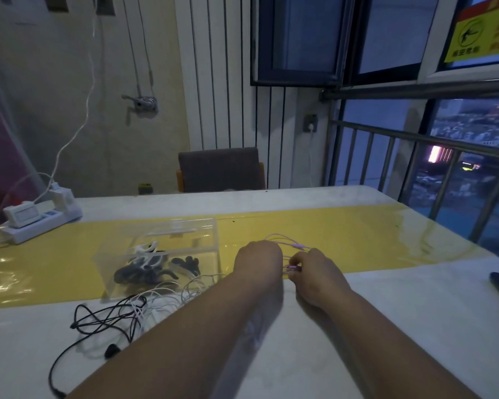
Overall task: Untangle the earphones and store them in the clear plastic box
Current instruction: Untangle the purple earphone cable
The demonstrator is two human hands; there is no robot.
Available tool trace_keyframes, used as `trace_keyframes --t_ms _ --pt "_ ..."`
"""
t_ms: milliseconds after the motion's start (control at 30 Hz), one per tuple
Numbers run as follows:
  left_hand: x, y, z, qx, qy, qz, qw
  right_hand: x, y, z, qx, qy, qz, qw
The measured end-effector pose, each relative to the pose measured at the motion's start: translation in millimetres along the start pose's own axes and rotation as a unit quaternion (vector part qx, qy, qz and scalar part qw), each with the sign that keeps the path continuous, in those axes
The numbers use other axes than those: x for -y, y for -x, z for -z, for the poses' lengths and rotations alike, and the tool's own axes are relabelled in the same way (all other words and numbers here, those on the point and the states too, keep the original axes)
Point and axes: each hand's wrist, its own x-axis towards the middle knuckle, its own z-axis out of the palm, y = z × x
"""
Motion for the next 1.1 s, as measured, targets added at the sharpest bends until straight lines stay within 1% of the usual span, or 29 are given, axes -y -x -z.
trace_keyframes --t_ms 67,133,200,267,333,400,467,533,633,733,800,867,900,967,1033,1100 --pt "-1.1 2.0 -0.2 -0.014 -0.046 -0.021 0.999 0.5 1.4 -1.2 -0.007 0.004 -0.005 1.0" --pt "-1.0 3.9 -0.5 -0.006 -0.063 -0.034 0.997 0.3 3.6 -2.8 -0.017 0.018 0.006 1.0" --pt "-0.5 7.1 3.9 -0.013 -0.038 -0.042 0.998 0.8 6.4 -2.1 -0.032 0.026 0.024 0.999" --pt "0.8 9.8 12.1 -0.031 0.02 -0.045 0.998 3.6 9.8 1.3 -0.046 0.011 0.02 0.999" --pt "2.8 12.1 20.9 -0.044 0.087 -0.045 0.994 6.7 11.3 6.9 -0.06 -0.033 -0.013 0.998" --pt "6.8 15.5 28.2 -0.057 0.152 -0.035 0.986 11.8 10.7 13.7 -0.064 -0.118 -0.044 0.99" --pt "10.8 18.5 31.3 -0.056 0.222 -0.018 0.973 17.4 9.4 21.7 -0.078 -0.201 -0.052 0.975" --pt "16.5 20.5 30.5 -0.034 0.268 -0.005 0.963 25.2 10.5 32.8 -0.105 -0.258 -0.038 0.96" --pt "21.5 22.7 22.9 0.001 0.272 -0.006 0.962 37.7 16.4 47.7 -0.141 -0.32 0.0 0.937" --pt "21.9 26.4 17.5 -0.02 0.29 -0.003 0.957 44.8 20.9 52.9 -0.169 -0.347 0.024 0.922" --pt "20.6 27.8 17.3 -0.04 0.32 0.005 0.946 45.5 22.9 53.1 -0.165 -0.36 0.028 0.918" --pt "20.5 27.8 21.3 -0.069 0.368 0.017 0.927 43.2 25.9 53.6 -0.13 -0.346 0.022 0.929" --pt "21.1 27.0 24.5 -0.088 0.384 0.021 0.919 40.1 27.3 53.5 -0.102 -0.317 0.019 0.943" --pt "22.5 25.4 32.5 -0.122 0.394 0.022 0.911 34.8 30.6 52.3 -0.056 -0.207 0.013 0.977" --pt "24.9 24.8 40.4 -0.15 0.401 0.017 0.904 35.3 32.4 51.7 -0.053 -0.112 0.002 0.992" --pt "27.4 25.0 47.0 -0.172 0.424 0.011 0.889 38.5 32.0 53.9 -0.085 -0.114 -0.004 0.99"
